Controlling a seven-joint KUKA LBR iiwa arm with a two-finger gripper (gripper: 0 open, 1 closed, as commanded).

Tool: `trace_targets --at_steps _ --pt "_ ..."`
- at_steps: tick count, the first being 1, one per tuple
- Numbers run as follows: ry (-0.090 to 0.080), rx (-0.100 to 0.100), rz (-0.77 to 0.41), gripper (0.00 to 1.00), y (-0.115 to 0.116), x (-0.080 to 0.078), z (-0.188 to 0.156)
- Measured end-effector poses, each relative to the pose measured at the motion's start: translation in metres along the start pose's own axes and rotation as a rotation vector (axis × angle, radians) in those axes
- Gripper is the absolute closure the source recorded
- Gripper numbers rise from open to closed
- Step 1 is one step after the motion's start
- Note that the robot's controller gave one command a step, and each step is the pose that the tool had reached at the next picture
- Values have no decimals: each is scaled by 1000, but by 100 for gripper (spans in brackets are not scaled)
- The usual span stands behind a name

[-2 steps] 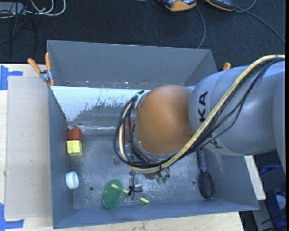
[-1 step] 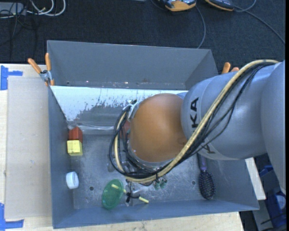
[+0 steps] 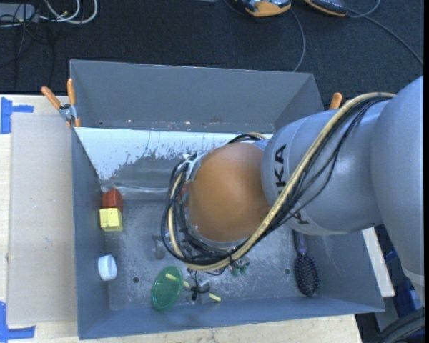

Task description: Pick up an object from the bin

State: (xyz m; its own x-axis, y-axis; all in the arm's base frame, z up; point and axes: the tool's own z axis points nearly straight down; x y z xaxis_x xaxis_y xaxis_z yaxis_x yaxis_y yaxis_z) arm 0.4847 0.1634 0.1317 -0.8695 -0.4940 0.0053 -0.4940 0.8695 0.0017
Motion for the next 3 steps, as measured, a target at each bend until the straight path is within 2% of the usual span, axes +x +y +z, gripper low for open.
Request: trace_targets --at_steps 1,2,3 --pt "2 -1 -48 0 -3 -9 63" --pt "0 -1 -272 100 7 -12 62" --pt "0 -1 -272 100 7 -12 62"
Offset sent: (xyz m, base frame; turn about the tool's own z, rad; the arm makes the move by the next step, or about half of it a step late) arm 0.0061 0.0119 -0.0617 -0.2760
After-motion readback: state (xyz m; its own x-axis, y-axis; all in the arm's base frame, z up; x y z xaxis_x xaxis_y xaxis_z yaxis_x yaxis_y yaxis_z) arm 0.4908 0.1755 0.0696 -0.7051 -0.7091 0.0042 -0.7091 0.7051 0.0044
